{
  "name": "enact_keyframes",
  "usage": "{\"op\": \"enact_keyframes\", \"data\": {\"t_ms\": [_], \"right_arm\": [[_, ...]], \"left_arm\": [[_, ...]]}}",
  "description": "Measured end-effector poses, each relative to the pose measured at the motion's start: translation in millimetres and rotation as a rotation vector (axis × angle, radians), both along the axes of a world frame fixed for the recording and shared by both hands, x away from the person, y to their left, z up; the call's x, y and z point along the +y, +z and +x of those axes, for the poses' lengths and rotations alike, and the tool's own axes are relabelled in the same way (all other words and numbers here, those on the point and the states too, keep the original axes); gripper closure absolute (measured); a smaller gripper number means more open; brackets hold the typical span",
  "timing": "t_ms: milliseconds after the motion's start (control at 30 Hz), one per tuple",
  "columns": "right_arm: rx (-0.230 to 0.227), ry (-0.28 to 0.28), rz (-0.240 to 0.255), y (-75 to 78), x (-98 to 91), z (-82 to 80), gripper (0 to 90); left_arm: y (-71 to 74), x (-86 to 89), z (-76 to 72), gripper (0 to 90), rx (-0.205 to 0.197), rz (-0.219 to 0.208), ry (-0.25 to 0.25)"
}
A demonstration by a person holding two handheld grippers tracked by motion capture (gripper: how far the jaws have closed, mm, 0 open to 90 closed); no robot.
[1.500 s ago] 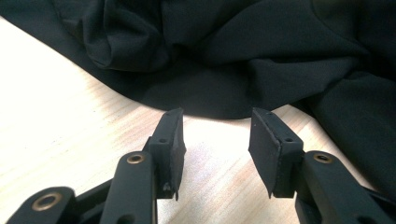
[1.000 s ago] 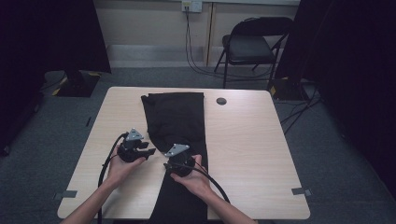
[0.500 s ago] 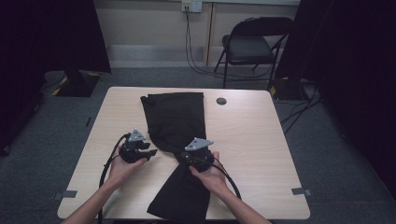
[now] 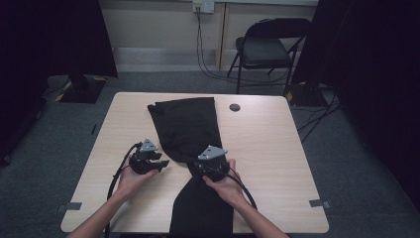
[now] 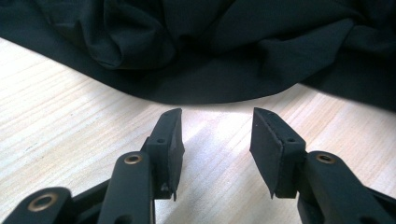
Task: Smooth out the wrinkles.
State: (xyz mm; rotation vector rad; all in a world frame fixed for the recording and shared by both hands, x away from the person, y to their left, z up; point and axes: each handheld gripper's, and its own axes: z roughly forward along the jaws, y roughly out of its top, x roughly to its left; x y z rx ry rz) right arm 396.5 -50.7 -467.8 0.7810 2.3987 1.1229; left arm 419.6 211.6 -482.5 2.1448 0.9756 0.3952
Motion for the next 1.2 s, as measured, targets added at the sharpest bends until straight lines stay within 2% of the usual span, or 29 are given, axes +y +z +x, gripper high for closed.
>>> {"op": "enact_keyframes", "data": {"t_ms": [100,167,300,400,433,467,567,633,733,800,933,967,1133,1200], "right_arm": [[0.036,0.043,-0.011,-7.3,10.9,0.1,87.2],[0.057,0.067,-0.026,-12.7,17.0,0.2,87.4],[0.068,0.073,-0.028,-17.0,27.0,2.1,86.0],[0.061,0.074,0.004,-11.1,35.8,7.7,82.0],[0.079,0.073,0.0,-10.1,39.7,10.3,80.0],[0.102,0.052,-0.041,-11.8,44.4,14.5,78.0],[0.153,0.018,-0.077,-21.9,44.8,22.6,74.5],[0.155,0.008,-0.062,-24.3,40.5,22.0,68.1],[0.13,-0.002,-0.093,-23.9,38.5,15.4,61.0],[0.127,0.005,-0.101,-23.5,38.0,14.3,67.2],[0.142,0.018,-0.077,-24.7,36.8,16.9,80.2],[0.144,0.017,-0.074,-24.7,37.2,18.2,86.6],[0.157,0.025,-0.047,-23.3,45.8,20.3,89.0],[0.168,0.04,-0.004,-17.3,51.6,21.1,89.0]], "left_arm": [[0.4,0.4,-0.5,53.7,0.002,-0.003,0.0],[0.6,1.0,-0.3,53.6,-0.001,-0.002,-0.003],[0.2,0.5,-0.3,53.7,0.001,-0.004,-0.003],[-0.4,-0.3,0.1,53.6,0.003,0.002,-0.005],[-0.2,-0.6,-0.1,53.6,0.001,0.005,-0.008],[-0.1,-0.8,-0.4,53.5,0.003,0.002,-0.009],[1.4,0.0,-1.5,53.5,0.0,0.0,-0.011],[1.5,1.2,-1.7,53.5,-0.001,-0.006,-0.01],[0.5,3.3,-0.5,53.4,0.004,0.002,-0.002],[1.5,4.4,-0.5,53.4,-0.001,0.0,0.004],[4.1,6.7,-0.4,53.3,-0.004,-0.013,0.01],[4.3,7.4,0.1,53.3,-0.004,-0.016,0.014],[7.9,14.0,3.4,53.2,-0.009,-0.046,0.039],[10.2,18.5,4.5,53.1,-0.012,-0.057,0.054]]}}
